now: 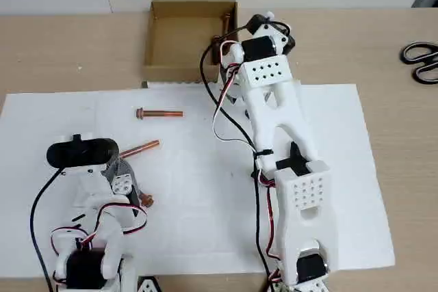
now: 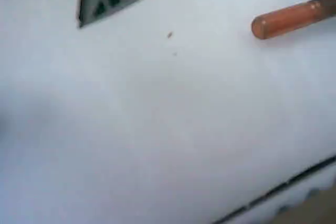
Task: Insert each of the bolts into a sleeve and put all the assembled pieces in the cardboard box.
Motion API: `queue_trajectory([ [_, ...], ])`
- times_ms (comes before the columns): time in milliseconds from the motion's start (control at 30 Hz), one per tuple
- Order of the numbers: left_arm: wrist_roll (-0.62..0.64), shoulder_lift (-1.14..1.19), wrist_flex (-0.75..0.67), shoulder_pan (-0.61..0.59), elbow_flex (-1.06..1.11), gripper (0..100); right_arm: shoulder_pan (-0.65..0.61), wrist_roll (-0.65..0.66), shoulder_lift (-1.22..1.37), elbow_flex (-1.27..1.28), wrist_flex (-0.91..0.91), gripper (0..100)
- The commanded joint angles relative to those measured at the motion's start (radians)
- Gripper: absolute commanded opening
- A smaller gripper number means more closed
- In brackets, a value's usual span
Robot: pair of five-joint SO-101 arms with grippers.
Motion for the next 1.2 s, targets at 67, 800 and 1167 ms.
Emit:
queue_trajectory([
  [67, -0.006, -0.008, -0.006, 0.0, -0.002, 1, 0.036, -0.006, -0.042, 0.008, 0.004, 13.0],
  [800, -0.005, -0.008, -0.002, -0.002, -0.002, 1, 0.087, -0.006, 0.113, 0.006, -0.07, 20.2],
  [1167, -0.002, -0.008, -0.002, -0.002, -0.002, 1, 0.096, 0.037, 0.116, 0.006, -0.153, 20.2],
])
